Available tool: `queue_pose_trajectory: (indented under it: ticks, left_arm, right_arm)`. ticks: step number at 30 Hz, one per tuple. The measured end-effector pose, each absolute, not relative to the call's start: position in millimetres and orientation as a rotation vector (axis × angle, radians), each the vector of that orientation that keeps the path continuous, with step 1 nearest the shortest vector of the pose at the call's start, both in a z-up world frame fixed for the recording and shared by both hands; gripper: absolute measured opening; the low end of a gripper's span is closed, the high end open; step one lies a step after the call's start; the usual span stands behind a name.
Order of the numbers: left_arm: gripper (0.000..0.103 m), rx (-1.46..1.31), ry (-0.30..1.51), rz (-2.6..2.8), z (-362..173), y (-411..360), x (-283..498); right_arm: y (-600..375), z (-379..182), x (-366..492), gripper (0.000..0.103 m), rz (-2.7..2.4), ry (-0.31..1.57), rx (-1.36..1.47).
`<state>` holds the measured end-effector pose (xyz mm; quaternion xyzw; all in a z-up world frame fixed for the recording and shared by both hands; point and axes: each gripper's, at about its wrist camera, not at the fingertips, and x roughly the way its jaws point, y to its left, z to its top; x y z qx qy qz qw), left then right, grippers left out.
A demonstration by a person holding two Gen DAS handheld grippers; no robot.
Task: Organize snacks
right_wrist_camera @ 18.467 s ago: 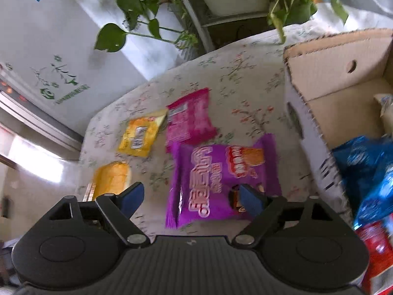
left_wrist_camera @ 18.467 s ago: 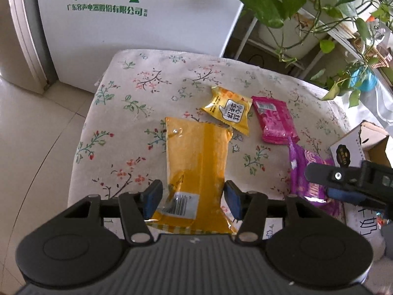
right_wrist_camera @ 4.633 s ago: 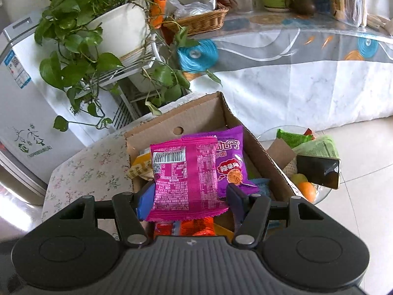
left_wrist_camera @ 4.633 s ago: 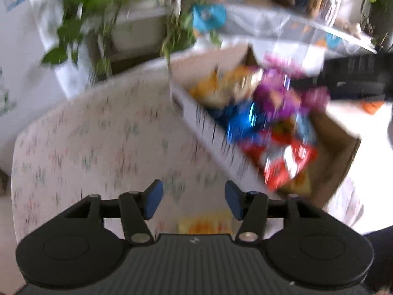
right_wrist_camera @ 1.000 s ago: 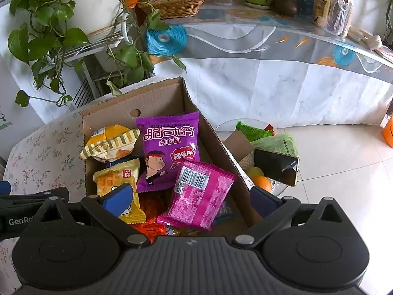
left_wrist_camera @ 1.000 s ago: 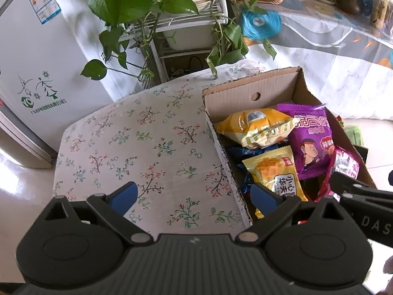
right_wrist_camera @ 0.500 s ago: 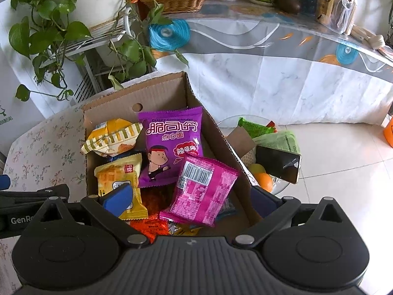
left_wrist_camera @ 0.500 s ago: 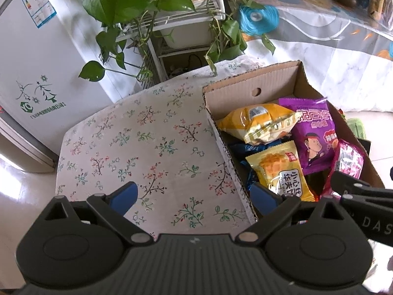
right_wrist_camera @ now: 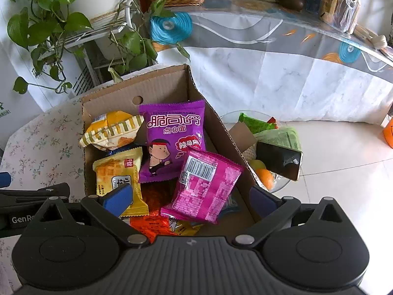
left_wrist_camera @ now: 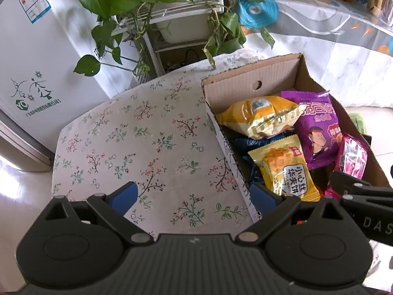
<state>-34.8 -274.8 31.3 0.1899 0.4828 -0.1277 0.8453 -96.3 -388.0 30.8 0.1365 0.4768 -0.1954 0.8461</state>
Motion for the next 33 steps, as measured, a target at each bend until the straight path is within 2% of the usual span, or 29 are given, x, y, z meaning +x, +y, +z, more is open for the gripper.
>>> queue_pose_trajectory:
  ticks: [15,33]
  left_arm:
    - [0.097,0.410,1.029,-0.293,23.6,-265.6,-29.9]
    - [0.097,0.379,1.050,-0.249,20.9,-198.7,-25.9]
  right_arm:
    - [-380.2,26.0,-91.1,0.103,-0.402,1.038,0.259]
    - [-321.8,32.0,-69.1,0.103,-0.268,1.041,0.133]
